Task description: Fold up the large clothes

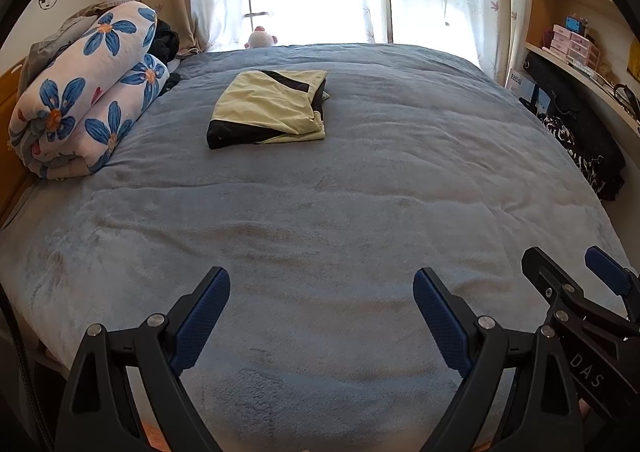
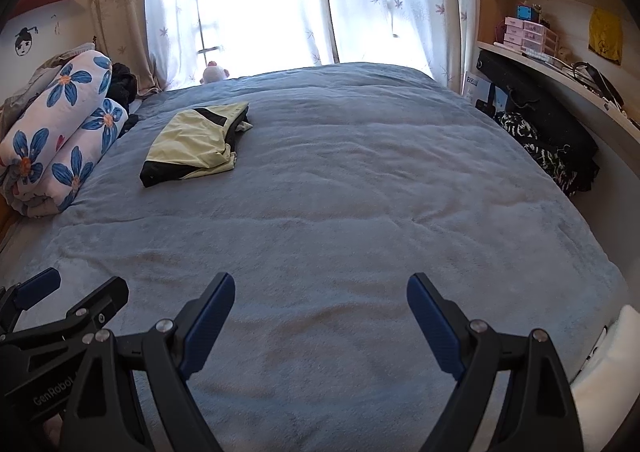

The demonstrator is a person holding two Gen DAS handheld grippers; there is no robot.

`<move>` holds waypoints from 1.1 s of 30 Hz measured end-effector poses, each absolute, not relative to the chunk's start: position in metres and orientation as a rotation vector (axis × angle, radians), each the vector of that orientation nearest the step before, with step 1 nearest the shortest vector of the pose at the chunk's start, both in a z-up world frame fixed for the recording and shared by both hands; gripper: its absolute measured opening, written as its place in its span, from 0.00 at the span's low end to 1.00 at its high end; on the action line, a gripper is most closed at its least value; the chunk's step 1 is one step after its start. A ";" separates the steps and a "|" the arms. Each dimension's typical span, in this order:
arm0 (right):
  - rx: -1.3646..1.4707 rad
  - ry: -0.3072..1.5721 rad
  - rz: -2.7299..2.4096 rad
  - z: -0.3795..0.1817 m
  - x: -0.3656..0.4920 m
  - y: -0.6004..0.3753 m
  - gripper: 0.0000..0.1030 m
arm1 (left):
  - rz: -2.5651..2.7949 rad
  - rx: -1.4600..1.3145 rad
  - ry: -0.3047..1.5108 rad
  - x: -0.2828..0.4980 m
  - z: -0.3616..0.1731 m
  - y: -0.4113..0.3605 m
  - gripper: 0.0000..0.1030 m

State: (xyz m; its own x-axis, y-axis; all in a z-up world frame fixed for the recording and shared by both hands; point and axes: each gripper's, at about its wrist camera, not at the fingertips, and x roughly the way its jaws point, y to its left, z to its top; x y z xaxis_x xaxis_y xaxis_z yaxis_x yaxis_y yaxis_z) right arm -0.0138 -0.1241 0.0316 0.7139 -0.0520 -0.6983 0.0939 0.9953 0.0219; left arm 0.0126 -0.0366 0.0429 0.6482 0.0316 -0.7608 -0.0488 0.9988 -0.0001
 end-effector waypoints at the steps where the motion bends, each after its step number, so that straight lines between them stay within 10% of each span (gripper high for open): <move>1: 0.057 0.772 -0.083 0.032 -0.014 -0.124 0.86 | 0.043 -0.022 0.867 0.014 0.043 -0.036 0.89; 33: 0.051 0.807 -0.104 0.021 -0.005 -0.126 0.86 | 0.041 -0.016 0.933 0.030 0.030 -0.036 0.89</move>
State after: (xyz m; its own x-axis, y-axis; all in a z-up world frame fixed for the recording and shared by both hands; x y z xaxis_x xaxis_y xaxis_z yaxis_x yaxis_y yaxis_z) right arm -0.0053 -0.1258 0.0212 0.6871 -0.0734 -0.7228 0.1124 0.9936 0.0059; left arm 0.0300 -0.0364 0.0300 0.5949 0.0288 -0.8033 -0.0424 0.9991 0.0045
